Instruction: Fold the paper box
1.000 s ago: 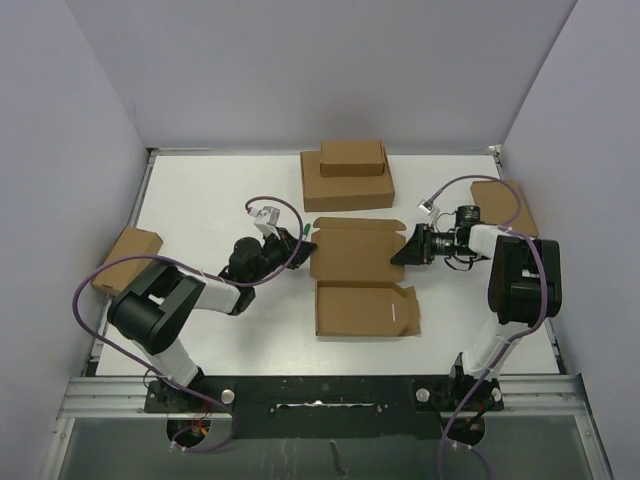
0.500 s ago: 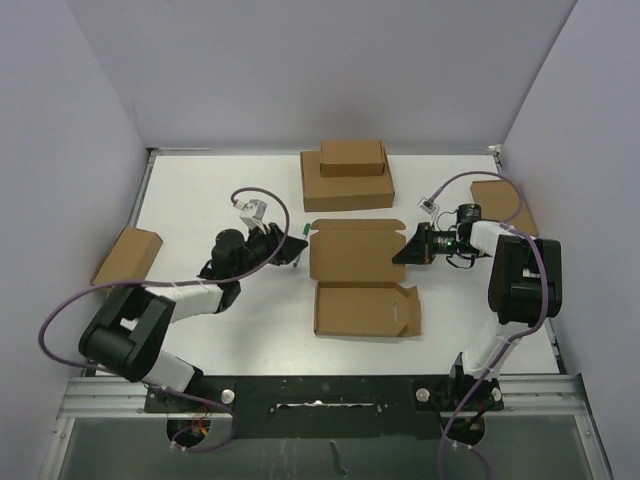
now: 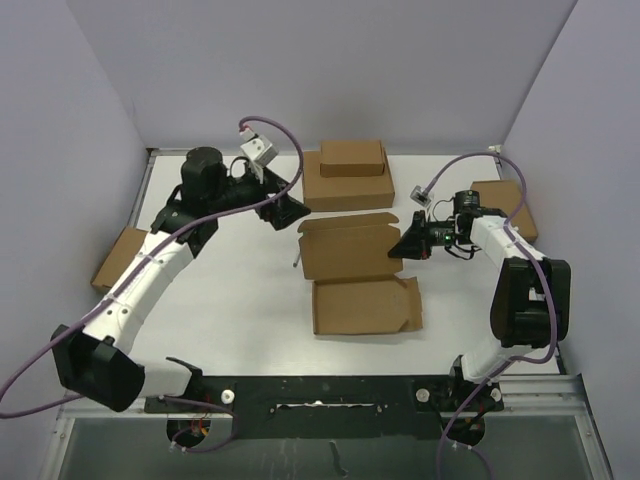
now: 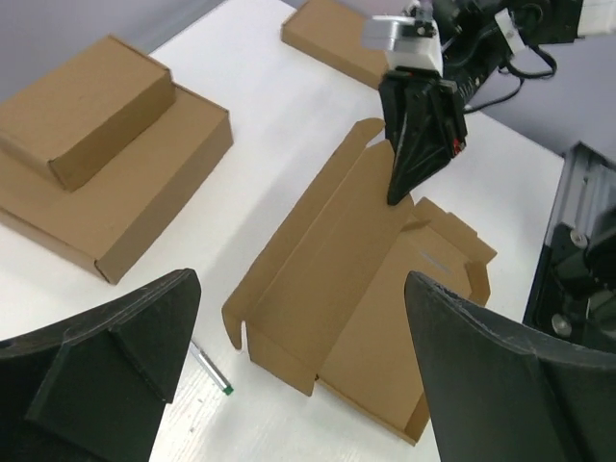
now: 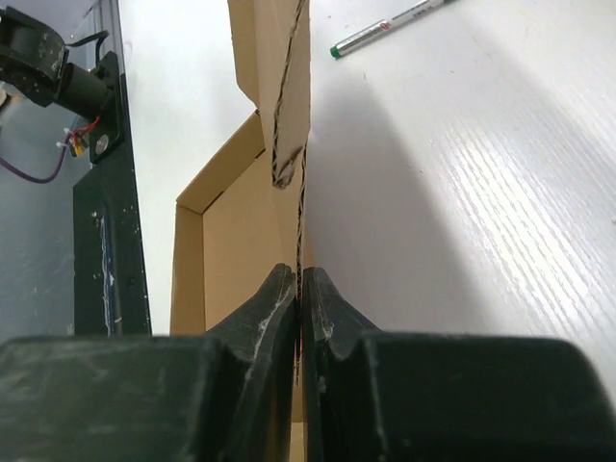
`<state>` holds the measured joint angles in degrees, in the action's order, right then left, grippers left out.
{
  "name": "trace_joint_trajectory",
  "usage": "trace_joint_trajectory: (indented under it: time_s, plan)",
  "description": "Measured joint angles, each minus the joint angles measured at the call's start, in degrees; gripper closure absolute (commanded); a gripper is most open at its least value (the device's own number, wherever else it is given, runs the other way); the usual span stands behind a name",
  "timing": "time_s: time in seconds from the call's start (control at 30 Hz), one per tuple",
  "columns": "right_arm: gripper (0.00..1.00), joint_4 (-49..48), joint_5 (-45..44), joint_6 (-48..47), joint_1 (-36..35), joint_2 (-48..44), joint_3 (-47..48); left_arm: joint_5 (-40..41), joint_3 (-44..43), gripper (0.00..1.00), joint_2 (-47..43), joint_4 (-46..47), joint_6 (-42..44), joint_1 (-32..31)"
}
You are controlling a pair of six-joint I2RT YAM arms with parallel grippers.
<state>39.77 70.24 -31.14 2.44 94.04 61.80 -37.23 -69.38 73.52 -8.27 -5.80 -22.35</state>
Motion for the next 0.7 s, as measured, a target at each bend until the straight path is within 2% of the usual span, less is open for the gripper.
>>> trace_joint_trajectory:
  time_s: [0.2,0.37,0.57,0.7]
  plan:
    - [1.00,2.9,-0.5,-3.1,-2.4,-0.9,1.5,-4.9,-13.7,0.19,11.5,-13.4,8.1,-5.2]
    - [1.00,4.5,-0.9,-4.9,-3.8,-0.9,2.1,-6.4,-20.9,0.20,20.9,-21.8,12.7,-9.7]
    - [1.00,5.4,-1.2,-6.0,-4.6,-0.9,2.2,-9.1,-27.2,0.25,28.4,-25.7,14.0,-10.2]
    - [1.00,5.7,-1.2,-6.2,-4.8,-0.9,2.4,-10.8,-31.1,0.35,32.5,-27.3,14.7,-10.6]
